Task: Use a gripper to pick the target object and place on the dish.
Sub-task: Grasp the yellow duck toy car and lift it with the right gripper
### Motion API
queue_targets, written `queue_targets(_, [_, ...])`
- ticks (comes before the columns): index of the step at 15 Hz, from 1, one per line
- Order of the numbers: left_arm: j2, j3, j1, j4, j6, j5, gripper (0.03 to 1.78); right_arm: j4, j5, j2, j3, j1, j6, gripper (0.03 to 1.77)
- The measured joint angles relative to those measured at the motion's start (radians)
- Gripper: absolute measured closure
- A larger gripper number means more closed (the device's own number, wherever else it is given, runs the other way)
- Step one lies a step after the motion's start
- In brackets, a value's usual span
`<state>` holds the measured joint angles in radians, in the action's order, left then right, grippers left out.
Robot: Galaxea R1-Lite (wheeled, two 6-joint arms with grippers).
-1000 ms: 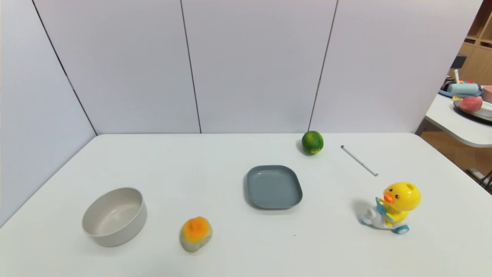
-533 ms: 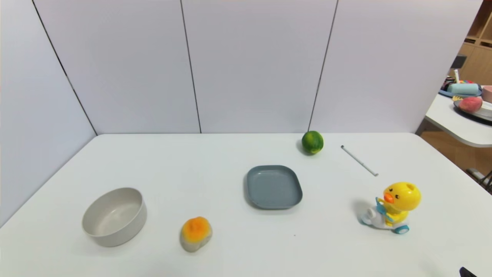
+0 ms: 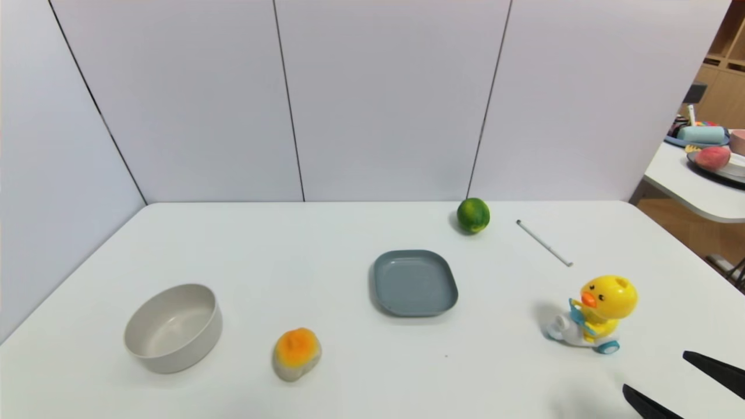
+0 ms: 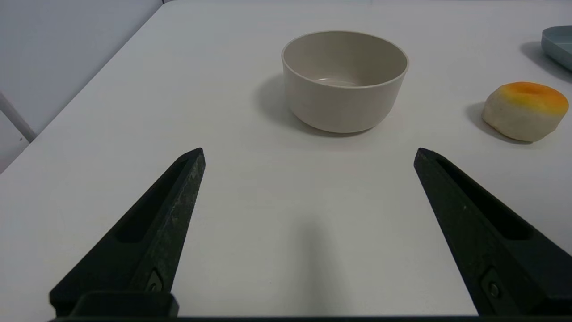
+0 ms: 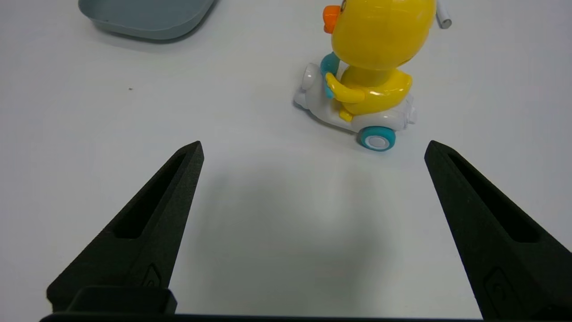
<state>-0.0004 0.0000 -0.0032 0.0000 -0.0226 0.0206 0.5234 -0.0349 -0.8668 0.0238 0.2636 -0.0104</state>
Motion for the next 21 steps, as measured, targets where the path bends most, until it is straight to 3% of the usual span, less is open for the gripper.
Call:
queue_targets(5, [0.0,0.0,0.0,0.0,0.0,0.0,0.12,0.217,0.013,-0.237,-0.02,-0.01,0.053,0.09])
queue_targets(9, [0.0,0.0,0.0,0.0,0.0,0.0,0.12,0.297,0.021,-0.383,-0.004,-0.057,0.085,0.09])
queue_targets(14, [0.0,0.0,0.0,0.0,0.0,0.0,0.12,0.307,0.06,-0.457,0.009,-0.099,0.094,0.09])
queue_targets(21, [0.0,0.0,0.0,0.0,0.0,0.0,0.12,0.309,0.064,-0.501,0.059,-0.101,0.138,0.09])
